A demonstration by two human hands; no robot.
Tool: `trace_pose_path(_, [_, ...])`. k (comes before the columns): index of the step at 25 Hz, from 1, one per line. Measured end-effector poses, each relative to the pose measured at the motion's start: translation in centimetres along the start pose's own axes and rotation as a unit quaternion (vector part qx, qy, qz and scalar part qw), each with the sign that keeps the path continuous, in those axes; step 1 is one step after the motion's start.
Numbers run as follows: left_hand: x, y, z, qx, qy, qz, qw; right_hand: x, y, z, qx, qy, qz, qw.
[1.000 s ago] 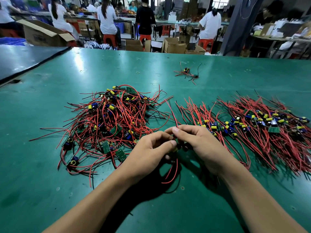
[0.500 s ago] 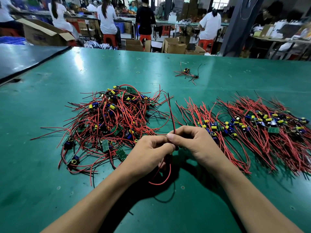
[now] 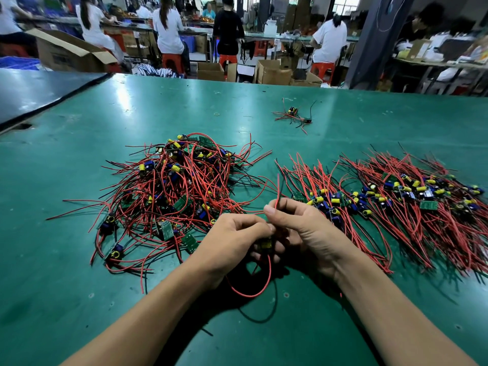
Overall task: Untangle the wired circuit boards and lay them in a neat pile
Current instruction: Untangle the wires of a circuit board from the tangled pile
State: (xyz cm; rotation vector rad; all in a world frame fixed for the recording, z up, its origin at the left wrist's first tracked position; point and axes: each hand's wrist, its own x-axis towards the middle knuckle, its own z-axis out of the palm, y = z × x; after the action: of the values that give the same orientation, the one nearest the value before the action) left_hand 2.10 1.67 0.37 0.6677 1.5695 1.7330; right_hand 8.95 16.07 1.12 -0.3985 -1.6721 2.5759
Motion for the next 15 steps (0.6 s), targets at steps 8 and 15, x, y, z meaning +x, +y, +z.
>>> trace_pose_path(8, [-0.3,-0.1,0.0,0.057,0.015,0.034,0.998,-0.3,-0.1,-0.1,-0.167,-0.046,-0.017,0.985])
trace_pose_path(15, [-0.3,0.3,0.1,0.067,-0.011,0.008,0.998,-0.2,-0.5,-1.0,-0.329,0.015,-0.137,0.934])
